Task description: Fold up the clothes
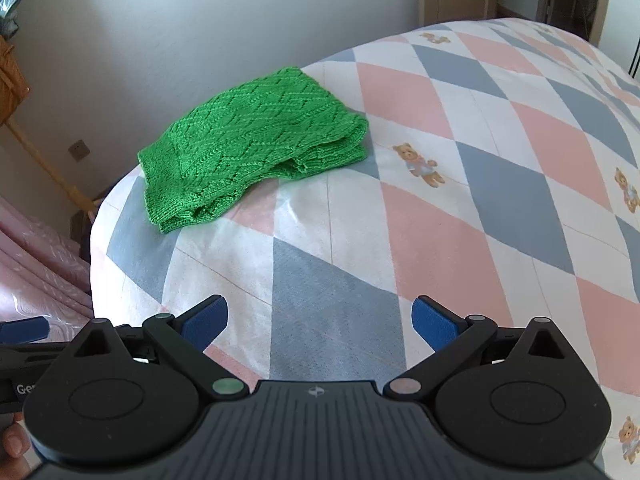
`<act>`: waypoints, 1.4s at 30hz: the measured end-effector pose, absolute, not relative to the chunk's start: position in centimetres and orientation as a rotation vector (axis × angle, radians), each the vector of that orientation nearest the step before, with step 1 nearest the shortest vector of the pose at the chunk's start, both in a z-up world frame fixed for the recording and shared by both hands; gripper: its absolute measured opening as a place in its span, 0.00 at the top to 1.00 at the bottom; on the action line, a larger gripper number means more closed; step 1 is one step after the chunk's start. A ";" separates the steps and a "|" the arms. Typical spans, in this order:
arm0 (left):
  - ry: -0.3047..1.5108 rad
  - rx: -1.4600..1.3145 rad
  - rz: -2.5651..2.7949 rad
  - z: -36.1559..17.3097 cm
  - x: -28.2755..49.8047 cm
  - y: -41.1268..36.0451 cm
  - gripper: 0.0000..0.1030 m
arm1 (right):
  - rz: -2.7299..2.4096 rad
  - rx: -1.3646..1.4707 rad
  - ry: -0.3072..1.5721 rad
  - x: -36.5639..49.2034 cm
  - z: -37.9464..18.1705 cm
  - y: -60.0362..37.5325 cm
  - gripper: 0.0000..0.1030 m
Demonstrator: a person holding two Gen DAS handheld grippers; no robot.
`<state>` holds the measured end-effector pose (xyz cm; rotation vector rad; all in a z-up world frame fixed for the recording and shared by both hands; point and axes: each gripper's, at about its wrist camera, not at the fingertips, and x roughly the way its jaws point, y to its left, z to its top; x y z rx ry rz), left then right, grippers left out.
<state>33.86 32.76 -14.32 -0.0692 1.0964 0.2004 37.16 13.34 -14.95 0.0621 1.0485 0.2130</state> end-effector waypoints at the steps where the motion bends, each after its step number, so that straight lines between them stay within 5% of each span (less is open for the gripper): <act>1: 1.098 -0.072 0.203 -14.3 33.9 32.9 0.01 | 0.215 0.058 1.051 37.3 -14.9 13.5 0.02; 10: 1.108 -0.082 0.216 -12.8 33.7 33.8 0.01 | 0.220 0.022 1.064 37.6 -14.1 14.5 0.02; 28: 1.052 -0.002 0.232 0.8 28.3 33.9 0.01 | 0.236 0.026 1.022 31.4 -1.2 15.3 0.02; 42: 1.063 0.052 0.148 1.8 28.4 35.0 0.01 | 0.188 0.039 1.002 29.6 0.9 15.5 0.02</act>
